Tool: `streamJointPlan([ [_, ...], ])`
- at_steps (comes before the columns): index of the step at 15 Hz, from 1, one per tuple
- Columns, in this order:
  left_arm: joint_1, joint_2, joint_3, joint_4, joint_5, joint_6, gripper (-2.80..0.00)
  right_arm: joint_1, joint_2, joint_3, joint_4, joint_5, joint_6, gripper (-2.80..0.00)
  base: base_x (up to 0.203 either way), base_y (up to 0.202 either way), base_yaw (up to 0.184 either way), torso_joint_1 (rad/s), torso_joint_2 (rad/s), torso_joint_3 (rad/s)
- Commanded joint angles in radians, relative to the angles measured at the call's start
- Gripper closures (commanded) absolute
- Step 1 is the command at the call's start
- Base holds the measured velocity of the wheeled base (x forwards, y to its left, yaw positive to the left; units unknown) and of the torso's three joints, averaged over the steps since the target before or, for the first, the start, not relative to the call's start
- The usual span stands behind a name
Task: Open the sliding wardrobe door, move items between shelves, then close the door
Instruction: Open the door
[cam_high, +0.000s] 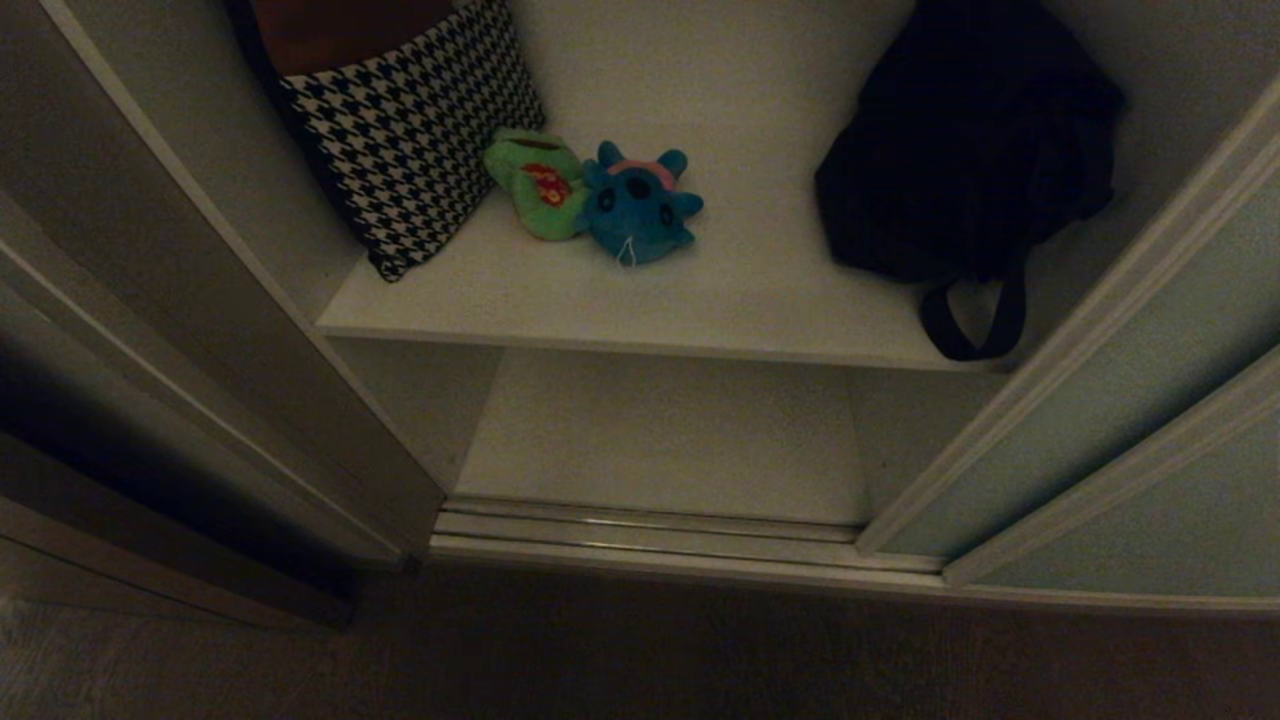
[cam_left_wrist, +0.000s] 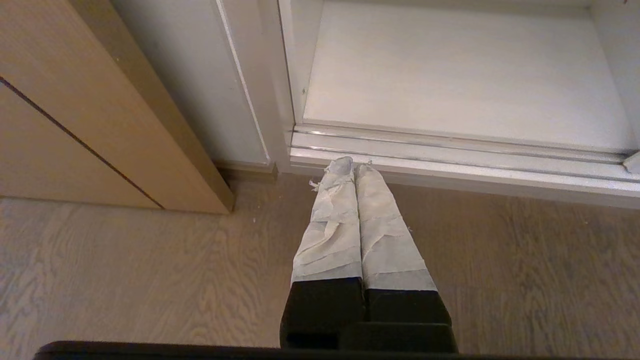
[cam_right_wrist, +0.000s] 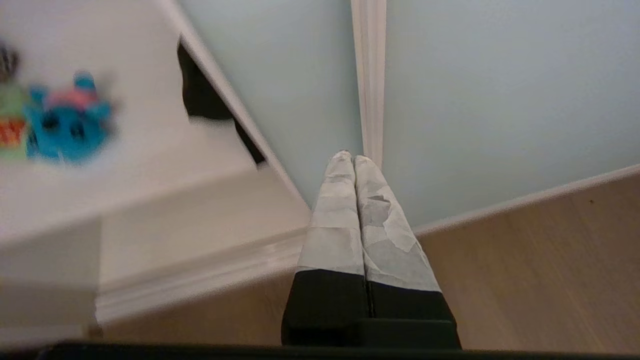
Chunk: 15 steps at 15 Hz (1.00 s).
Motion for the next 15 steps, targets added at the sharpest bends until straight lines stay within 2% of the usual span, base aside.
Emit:
streamJointPlan([
  [1,0.0,0.0,0.0,0.0,0.0,0.0,0.0,-0.019,0.108,-0.078,0.002,-0.019,0.01,0.0,0.0,0.0,0.0,0.0,0.0,0.0],
  [4,0.0,0.001,0.0,0.0,0.0,-0.001,0.0,-0.018,0.121,-0.082,-0.008,-0.091,-0.014,0.0,0.0,0.0,0.0,0.0,0.0,0.0],
  [7,0.0,0.001,0.0,0.0,0.0,-0.001,0.0,-0.012,0.122,-0.079,-0.042,-0.154,-0.083,0.0,0.0,0.0,0.0,0.0,0.0,0.0],
  [11,0.0,0.001,0.0,0.0,0.0,-0.001,0.0,0.001,0.161,-0.079,-0.1,-0.247,-0.105,0.0,0.0,0.0,0.0,0.0,0.0,0.0],
  [15,0.0,0.001,0.0,0.0,0.0,-0.001,0.0,-0.007,0.205,-0.079,-0.122,-0.258,-0.092,0.0,0.0,0.0,0.0,0.0,0.0,0.0],
])
